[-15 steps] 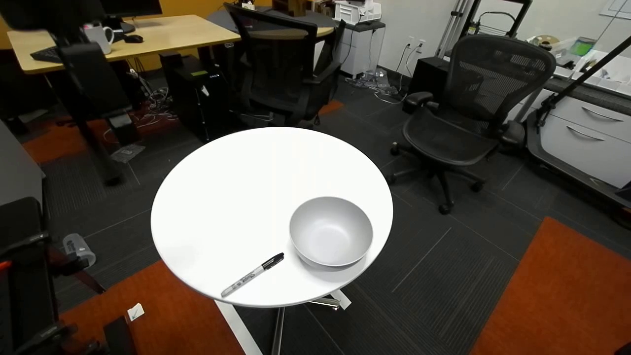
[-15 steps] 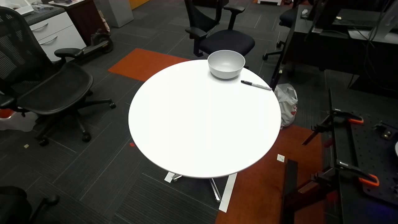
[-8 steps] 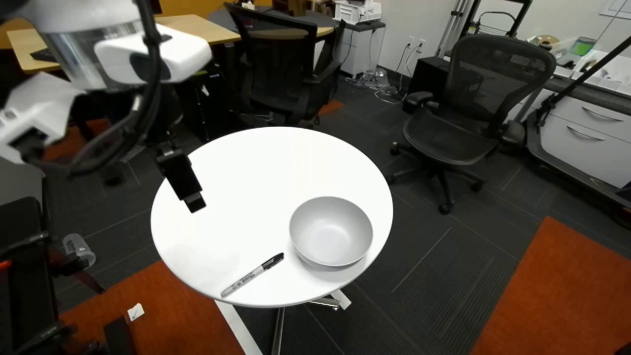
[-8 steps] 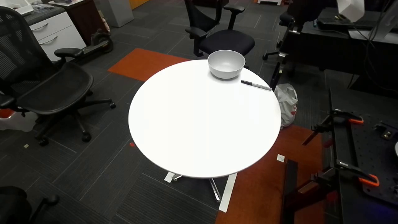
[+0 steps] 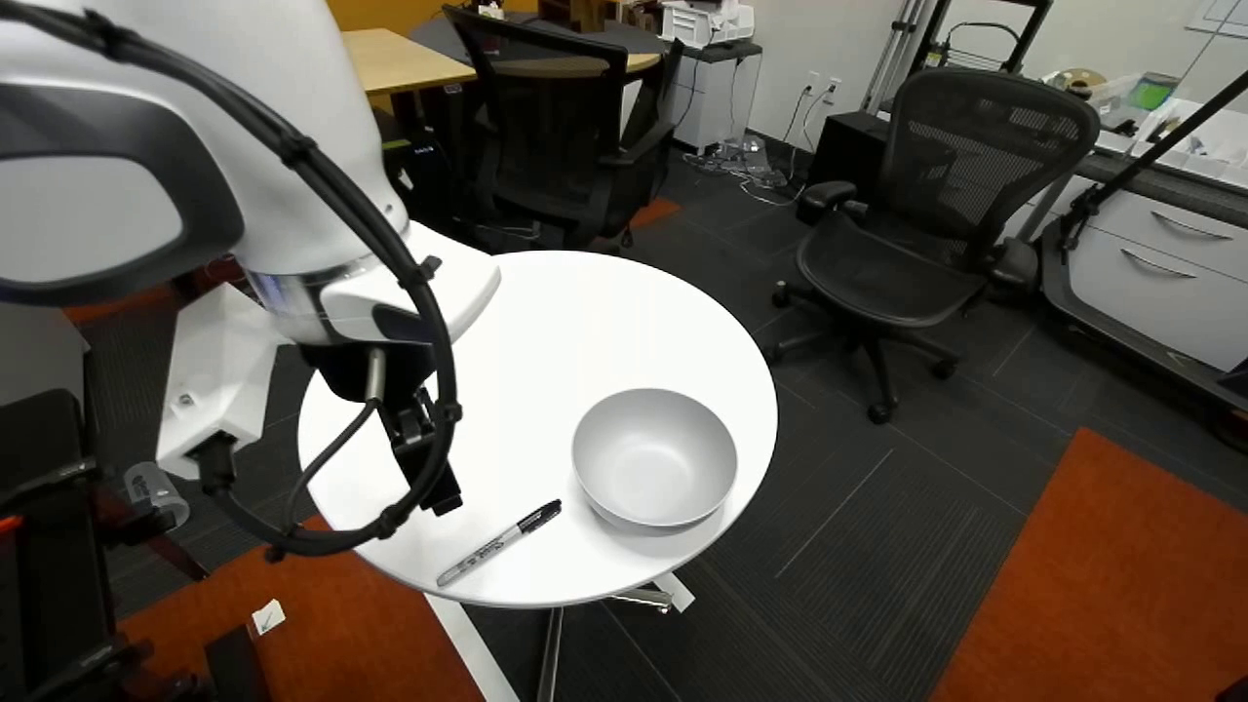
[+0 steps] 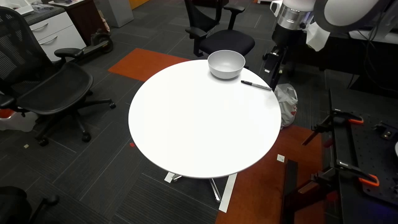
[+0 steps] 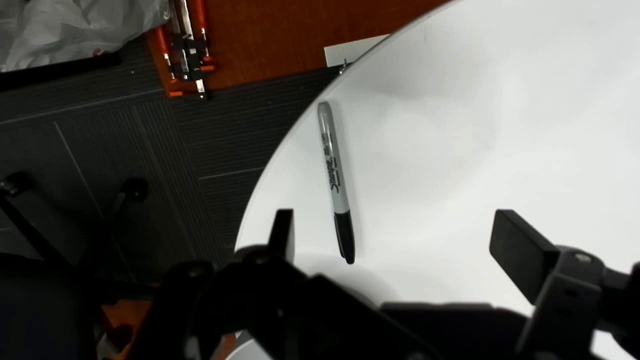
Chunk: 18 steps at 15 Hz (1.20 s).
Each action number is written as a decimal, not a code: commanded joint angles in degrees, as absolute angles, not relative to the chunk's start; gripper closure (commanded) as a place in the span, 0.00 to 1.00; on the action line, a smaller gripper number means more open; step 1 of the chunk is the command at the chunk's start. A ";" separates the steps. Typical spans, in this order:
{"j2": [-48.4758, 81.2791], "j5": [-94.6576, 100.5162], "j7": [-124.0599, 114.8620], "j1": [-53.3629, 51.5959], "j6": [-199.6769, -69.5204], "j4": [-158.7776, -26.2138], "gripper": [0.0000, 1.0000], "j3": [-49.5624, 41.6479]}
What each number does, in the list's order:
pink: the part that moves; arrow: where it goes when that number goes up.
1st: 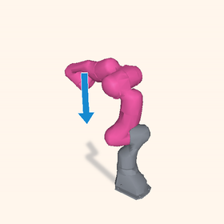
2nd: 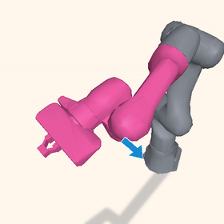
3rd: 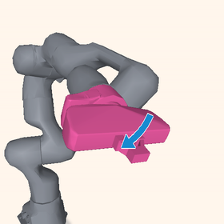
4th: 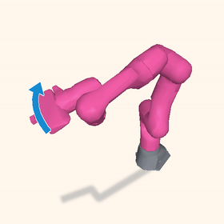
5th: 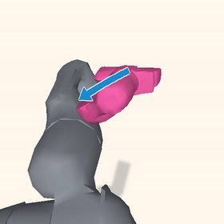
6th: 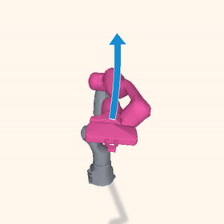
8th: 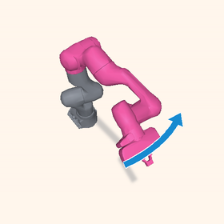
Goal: Put the pen in the bowl
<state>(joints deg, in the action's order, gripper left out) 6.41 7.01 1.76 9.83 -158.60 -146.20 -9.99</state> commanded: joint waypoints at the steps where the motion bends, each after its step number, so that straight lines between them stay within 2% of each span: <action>1: 7.07 6.89 1.76 9.60 -158.47 -145.70 0.00 -10.22; 10: 10.94 10.54 2.58 9.61 -163.27 -143.62 0.00 -11.05; 18: 20.81 13.58 3.65 9.16 -166.43 -138.01 0.00 -13.48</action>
